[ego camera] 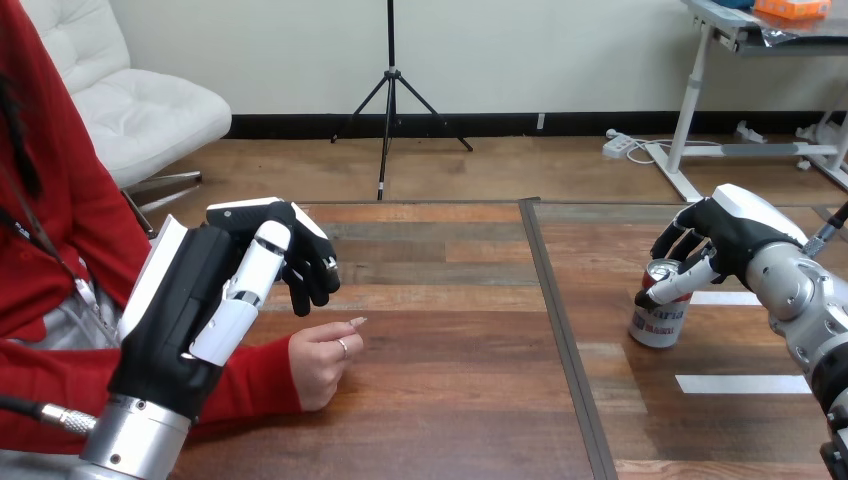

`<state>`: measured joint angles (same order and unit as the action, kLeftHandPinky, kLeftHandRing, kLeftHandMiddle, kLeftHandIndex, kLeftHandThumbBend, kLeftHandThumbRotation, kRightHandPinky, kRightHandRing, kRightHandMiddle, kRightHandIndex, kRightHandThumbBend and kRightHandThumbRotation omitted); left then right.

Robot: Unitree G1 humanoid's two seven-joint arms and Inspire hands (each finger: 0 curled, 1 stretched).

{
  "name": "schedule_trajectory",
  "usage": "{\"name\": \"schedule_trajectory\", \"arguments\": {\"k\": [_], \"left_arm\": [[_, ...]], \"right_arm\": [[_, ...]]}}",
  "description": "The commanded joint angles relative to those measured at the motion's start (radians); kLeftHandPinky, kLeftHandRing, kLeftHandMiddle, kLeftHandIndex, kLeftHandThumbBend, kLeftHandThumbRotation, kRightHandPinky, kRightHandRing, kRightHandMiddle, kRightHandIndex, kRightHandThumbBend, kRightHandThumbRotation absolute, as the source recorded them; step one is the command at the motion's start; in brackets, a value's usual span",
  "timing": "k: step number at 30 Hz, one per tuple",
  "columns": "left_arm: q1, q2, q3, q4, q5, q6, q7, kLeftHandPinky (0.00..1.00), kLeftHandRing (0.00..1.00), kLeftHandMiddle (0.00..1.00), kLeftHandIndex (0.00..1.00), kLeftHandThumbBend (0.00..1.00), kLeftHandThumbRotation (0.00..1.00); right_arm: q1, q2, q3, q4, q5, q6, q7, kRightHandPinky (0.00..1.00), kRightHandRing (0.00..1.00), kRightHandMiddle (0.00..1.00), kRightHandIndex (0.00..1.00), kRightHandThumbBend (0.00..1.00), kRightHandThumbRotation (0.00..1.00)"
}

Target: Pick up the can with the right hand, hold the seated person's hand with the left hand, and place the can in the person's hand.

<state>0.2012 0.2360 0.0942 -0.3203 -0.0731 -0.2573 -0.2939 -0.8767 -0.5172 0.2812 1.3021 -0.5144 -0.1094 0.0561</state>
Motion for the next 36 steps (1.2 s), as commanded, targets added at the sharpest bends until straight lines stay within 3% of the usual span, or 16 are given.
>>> {"name": "schedule_trajectory", "arguments": {"k": [1,25,36], "left_arm": [[-0.053,0.010,0.012,-0.028,-0.017,-0.021,0.004,0.22,0.32,0.36,0.33,0.00,0.88],[-0.050,0.012,0.018,-0.029,-0.017,-0.029,0.004,0.22,0.31,0.35,0.33,0.00,0.86],[-0.050,0.016,0.023,-0.024,-0.014,-0.031,0.005,0.20,0.32,0.36,0.34,0.00,0.77]], "right_arm": [[-0.039,-0.017,0.003,-0.018,-0.001,-0.020,-0.028,0.55,0.58,0.60,0.53,0.78,0.00],[-0.039,-0.021,0.007,-0.019,-0.005,-0.035,-0.023,0.49,0.53,0.55,0.49,0.77,0.00],[-0.040,-0.028,0.006,-0.019,-0.004,-0.049,-0.017,0.48,0.52,0.54,0.49,0.79,0.00]]}}
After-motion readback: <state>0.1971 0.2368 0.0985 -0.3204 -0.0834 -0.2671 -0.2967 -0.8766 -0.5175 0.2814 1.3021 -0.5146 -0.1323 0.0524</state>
